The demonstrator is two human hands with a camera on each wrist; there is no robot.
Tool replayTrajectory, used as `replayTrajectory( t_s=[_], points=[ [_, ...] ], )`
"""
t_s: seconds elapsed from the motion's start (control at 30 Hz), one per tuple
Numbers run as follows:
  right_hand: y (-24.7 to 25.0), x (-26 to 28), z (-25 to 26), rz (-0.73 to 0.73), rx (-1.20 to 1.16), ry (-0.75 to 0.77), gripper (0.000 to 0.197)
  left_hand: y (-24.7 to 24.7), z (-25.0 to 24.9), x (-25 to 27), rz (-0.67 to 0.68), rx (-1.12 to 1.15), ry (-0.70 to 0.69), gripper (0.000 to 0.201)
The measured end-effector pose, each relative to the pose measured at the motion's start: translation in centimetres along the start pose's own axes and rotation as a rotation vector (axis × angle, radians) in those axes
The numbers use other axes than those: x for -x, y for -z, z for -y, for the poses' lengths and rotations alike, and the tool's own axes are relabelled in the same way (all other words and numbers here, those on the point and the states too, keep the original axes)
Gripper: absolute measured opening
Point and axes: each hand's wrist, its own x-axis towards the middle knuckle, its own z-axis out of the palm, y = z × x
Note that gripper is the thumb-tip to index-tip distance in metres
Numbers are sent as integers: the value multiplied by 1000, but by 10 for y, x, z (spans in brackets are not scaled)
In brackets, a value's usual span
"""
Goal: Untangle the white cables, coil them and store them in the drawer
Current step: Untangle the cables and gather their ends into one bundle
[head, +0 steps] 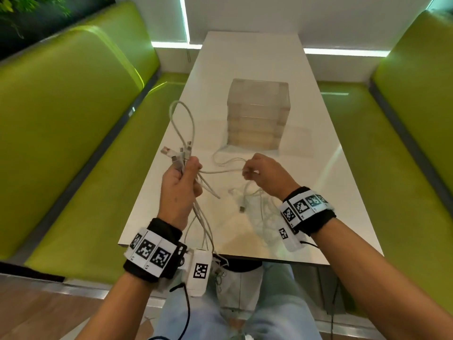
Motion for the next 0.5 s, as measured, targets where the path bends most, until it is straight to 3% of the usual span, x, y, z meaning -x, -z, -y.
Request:
replayTrajectory(
  t_s=[0.27,0.43,0.5],
  points=[
    [6,-1,-35,-12,28,-108,11,33,-12,-6,-43,72,-41,26],
    [15,10,-11,-84,-2,-19,17,26,-10,3,71,-3,15,30],
    [23,22,15,-68,-132,42,21,21,-8,8,121,-46,33,28]
  ],
)
